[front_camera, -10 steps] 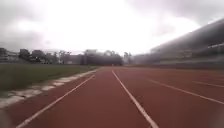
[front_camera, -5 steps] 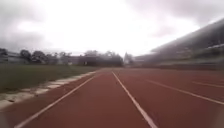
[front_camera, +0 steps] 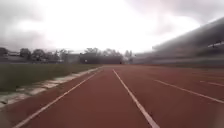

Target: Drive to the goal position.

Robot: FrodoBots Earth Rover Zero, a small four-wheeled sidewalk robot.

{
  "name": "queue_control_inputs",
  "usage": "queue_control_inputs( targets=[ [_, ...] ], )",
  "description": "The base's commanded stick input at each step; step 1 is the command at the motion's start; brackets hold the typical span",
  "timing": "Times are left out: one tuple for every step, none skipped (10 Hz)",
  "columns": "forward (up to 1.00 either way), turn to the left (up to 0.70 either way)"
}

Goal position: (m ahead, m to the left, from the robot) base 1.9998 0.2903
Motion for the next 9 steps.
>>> queue_control_inputs(
  targets=[
    [0.7, 0.0],
    [0.7, 0.0],
    [0.7, 0.0],
    [0.7, 0.0],
    [0.7, 0.0],
    [0.7, 0.0],
    [0.7, 0.0],
    [0.7, 0.0],
    [0.7, 0.0]
  ],
)
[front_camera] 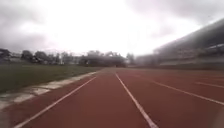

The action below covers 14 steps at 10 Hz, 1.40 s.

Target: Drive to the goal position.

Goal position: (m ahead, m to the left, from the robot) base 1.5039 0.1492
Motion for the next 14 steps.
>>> queue_control_inputs(
  targets=[
    [0.7, 0.0],
    [0.7, 0.0],
    [0.7, 0.0],
    [0.7, 0.0],
    [0.7, 0.0],
    [0.7, 0.0],
    [0.7, 0.0],
    [0.7, 0.0],
    [0.7, 0.0],
    [0.7, 0.0],
    [0.7, 0.0],
    [0.7, 0.0],
    [0.7, 0.0],
    [0.7, 0.0]
  ],
)
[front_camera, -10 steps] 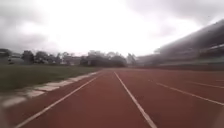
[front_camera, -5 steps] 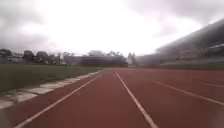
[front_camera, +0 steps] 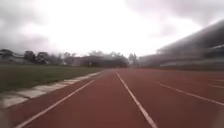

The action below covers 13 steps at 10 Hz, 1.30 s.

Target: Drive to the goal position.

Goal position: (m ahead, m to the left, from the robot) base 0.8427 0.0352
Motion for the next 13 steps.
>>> queue_control_inputs(
  targets=[
    [0.7, 0.0],
    [0.7, 0.0],
    [0.7, 0.0],
    [0.7, 0.0],
    [0.7, 0.0],
    [0.7, 0.0],
    [0.7, 0.0],
    [0.7, 0.0],
    [0.7, 0.0],
    [0.7, 0.0],
    [0.7, 0.0],
    [0.7, 0.0],
    [0.7, 0.0]
  ],
)
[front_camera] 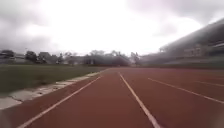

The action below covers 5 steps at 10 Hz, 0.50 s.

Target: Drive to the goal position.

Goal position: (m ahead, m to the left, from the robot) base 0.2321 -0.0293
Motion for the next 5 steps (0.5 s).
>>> queue_control_inputs(
  targets=[
    [0.7, 0.0],
    [0.7, 0.0],
    [0.7, 0.0],
    [0.7, 0.0],
    [0.7, 0.0]
  ],
)
